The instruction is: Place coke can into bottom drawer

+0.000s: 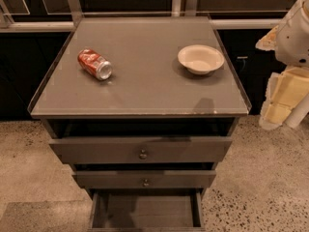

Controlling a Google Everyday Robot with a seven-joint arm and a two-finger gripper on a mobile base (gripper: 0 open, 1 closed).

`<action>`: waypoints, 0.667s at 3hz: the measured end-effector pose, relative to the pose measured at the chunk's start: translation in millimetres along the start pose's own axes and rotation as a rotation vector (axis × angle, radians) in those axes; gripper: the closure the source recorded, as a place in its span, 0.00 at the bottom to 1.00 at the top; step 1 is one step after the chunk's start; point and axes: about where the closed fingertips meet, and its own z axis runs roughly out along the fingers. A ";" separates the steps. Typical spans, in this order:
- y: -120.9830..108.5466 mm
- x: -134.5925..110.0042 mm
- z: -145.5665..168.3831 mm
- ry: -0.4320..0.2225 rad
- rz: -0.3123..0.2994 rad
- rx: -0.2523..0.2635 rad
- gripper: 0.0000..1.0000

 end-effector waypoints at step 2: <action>-8.2 -3.5 1.0 -0.039 0.002 0.024 0.00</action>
Offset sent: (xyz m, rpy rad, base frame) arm 0.0565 0.0055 0.0109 0.2150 -0.1971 0.0180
